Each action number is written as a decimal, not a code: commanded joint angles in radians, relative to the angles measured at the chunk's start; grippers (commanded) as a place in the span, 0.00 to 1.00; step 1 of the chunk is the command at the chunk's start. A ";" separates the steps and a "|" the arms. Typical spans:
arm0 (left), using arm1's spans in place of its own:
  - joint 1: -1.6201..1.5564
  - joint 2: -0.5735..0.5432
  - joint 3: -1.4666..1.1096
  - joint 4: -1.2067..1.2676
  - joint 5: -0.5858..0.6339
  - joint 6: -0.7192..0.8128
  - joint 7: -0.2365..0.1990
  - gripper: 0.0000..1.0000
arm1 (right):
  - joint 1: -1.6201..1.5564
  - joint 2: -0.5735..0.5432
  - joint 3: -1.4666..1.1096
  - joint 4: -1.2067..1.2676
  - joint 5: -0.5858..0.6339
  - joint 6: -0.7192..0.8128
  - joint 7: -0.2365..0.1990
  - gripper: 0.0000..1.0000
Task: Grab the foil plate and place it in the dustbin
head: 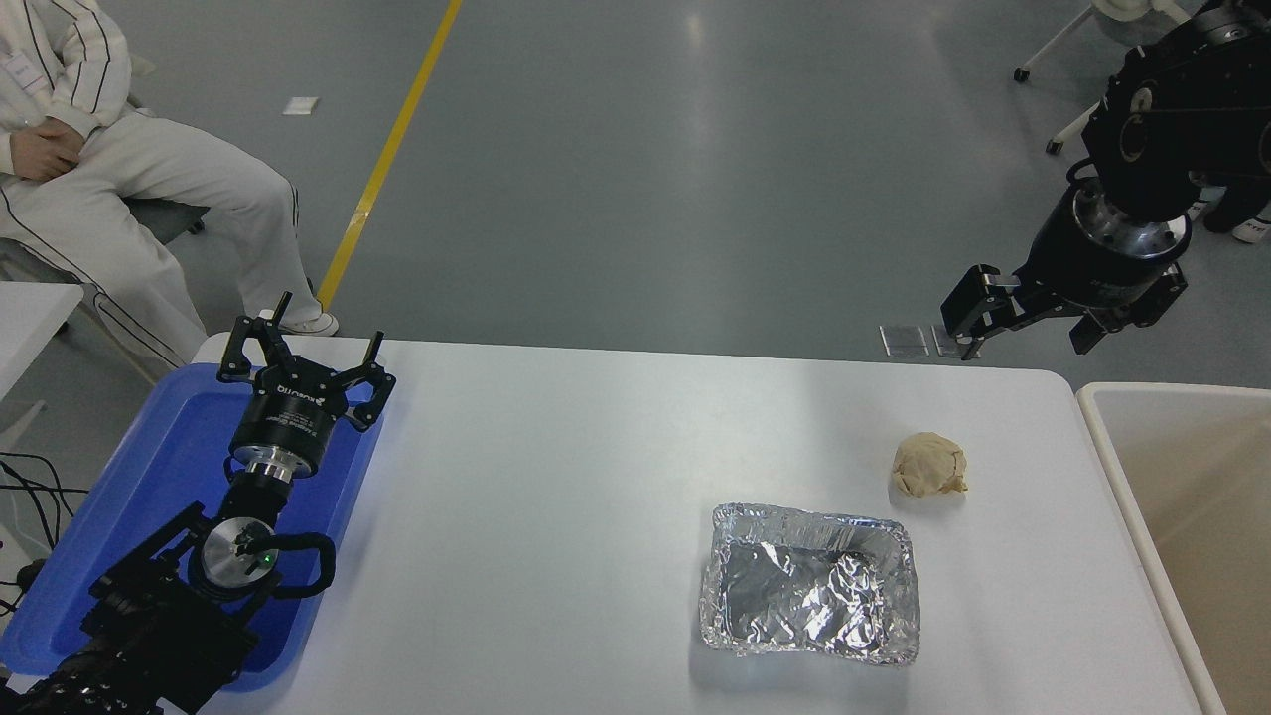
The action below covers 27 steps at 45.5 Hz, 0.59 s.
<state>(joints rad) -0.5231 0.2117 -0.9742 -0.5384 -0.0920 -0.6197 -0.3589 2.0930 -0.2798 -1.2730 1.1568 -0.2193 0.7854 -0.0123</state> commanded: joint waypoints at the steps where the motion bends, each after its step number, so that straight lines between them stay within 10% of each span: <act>1: 0.000 0.000 0.000 0.000 0.000 0.000 0.000 1.00 | -0.024 0.002 0.003 0.007 0.001 0.000 0.002 1.00; 27: 0.000 0.000 -0.001 0.000 0.000 0.000 0.000 1.00 | -0.267 0.014 0.086 0.007 -0.002 0.000 0.000 1.00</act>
<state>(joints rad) -0.5231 0.2117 -0.9754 -0.5384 -0.0920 -0.6197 -0.3589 1.9130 -0.2673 -1.2058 1.1634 -0.2191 0.7854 -0.0113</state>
